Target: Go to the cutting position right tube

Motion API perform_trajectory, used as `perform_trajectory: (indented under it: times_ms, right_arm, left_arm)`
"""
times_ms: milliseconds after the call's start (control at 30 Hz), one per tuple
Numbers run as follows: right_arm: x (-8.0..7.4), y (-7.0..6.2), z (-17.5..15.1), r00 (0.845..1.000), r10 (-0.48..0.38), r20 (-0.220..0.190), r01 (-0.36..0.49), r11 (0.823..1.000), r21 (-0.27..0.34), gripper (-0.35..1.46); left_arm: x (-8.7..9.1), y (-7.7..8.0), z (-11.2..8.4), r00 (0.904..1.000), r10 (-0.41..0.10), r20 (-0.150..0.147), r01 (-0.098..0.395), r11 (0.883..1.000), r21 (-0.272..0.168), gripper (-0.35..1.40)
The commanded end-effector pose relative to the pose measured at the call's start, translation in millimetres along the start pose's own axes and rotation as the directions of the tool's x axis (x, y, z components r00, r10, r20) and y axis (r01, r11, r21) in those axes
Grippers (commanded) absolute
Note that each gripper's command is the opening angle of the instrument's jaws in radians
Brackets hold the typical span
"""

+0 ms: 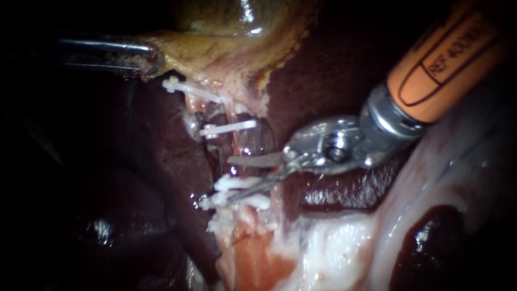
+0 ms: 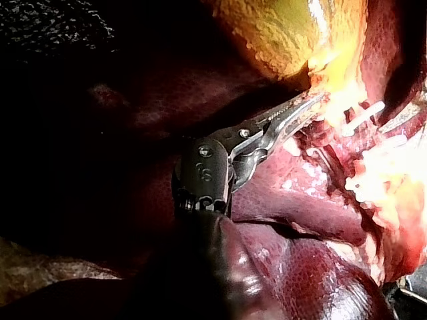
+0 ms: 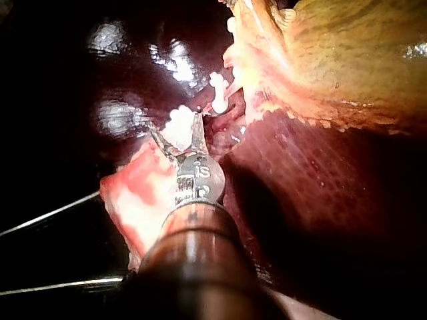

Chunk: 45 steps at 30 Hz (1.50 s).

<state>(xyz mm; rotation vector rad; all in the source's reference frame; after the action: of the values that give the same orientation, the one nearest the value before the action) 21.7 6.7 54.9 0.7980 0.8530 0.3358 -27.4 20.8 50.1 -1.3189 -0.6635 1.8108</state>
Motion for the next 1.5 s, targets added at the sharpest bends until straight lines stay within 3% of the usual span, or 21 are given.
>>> perform_trajectory:
  times_ms: [33, 167, 367, 600, 767, 900, 1200, 1500]
  right_arm:
    - [-0.3, 0.1, -0.7, 1.0, 0.0, -0.003, 0.0, 1.0, -0.004, 1.39]
    - [-1.0, 1.1, -1.7, 1.0, 0.014, -0.01, -0.014, 1.0, -0.015, 1.38]
    - [-1.1, 2.9, 0.0, 0.999, 0.039, -0.014, -0.039, 0.999, -0.027, 1.39]
    - [-0.2, 3.6, 3.6, 0.999, 0.05, -0.017, -0.051, 0.998, -0.044, 1.41]
    - [1.3, 4.1, 6.3, 0.998, 0.055, -0.024, -0.056, 0.997, -0.055, 1.43]
    - [2.2, 4.3, 7.3, 0.994, 0.055, -0.096, -0.058, 0.998, -0.022, 1.44]
    - [2.7, 3.8, 7.4, 0.987, 0.079, -0.141, -0.074, 0.996, 0.04, 1.44]
    - [4.6, 0.2, 7.3, 0.979, 0.09, -0.183, -0.057, 0.983, 0.174, 1.44]
  left_arm:
    - [0.0, 0.0, 0.0, 1.0, 0.0, 0.0, 0.0, 1.0, -0.001, -0.35]
    - [0.0, 0.0, 0.0, 1.0, 0.0, 0.0, 0.0, 1.0, -0.001, -0.35]
    - [0.0, 0.0, 0.0, 1.0, 0.0, 0.0, 0.0, 1.0, -0.001, -0.35]
    - [0.0, 0.0, 0.1, 1.0, 0.0, 0.0, 0.0, 1.0, -0.001, -0.35]
    - [0.0, 0.0, 0.1, 1.0, 0.0, 0.0, 0.0, 1.0, 0.0, -0.35]
    - [0.0, 0.1, 0.1, 1.0, 0.0, 0.0, 0.0, 1.0, 0.0, -0.35]
    - [0.1, 0.1, 0.1, 1.0, 0.0, -0.001, 0.0, 1.0, 0.0, -0.35]
    - [0.0, 0.1, 0.1, 1.0, 0.0, -0.001, 0.0, 1.0, 0.0, -0.35]
